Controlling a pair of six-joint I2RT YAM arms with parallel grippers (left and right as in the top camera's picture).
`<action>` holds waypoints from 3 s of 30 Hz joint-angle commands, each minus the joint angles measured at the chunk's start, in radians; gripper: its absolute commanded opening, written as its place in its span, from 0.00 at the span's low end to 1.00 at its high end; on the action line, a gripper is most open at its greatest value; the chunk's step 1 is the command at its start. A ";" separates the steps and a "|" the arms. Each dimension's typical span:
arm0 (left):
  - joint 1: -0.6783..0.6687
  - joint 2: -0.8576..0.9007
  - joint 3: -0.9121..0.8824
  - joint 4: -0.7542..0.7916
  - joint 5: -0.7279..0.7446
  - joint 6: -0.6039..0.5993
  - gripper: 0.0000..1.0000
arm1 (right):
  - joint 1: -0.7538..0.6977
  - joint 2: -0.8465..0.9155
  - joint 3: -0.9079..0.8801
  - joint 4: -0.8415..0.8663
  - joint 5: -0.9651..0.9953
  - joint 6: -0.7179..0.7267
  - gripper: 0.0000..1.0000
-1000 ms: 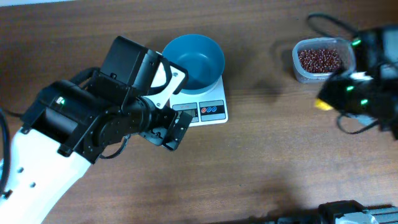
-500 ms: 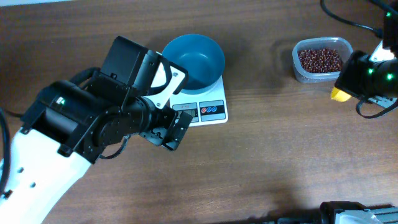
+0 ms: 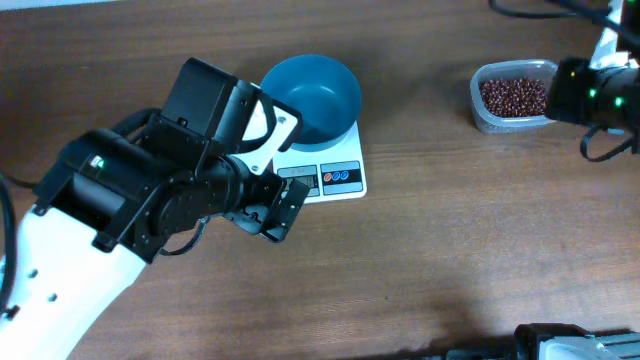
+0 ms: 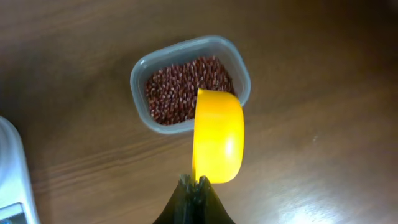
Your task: Scoop item into bowl and weigh 50g on scale
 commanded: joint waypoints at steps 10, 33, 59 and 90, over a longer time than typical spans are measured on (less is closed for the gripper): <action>0.006 -0.004 0.018 0.001 -0.007 0.016 0.99 | -0.008 0.177 0.058 0.071 0.020 -0.197 0.04; 0.006 -0.004 0.018 0.001 -0.007 0.016 0.99 | -0.008 0.237 0.073 0.497 -0.169 -0.122 0.04; 0.527 -0.037 0.018 -0.107 0.688 0.764 0.99 | -0.008 0.232 0.075 0.534 -0.168 -0.056 0.04; 0.294 0.098 0.018 -0.042 0.254 0.745 0.99 | -0.008 0.191 0.082 0.528 -0.169 -0.056 0.04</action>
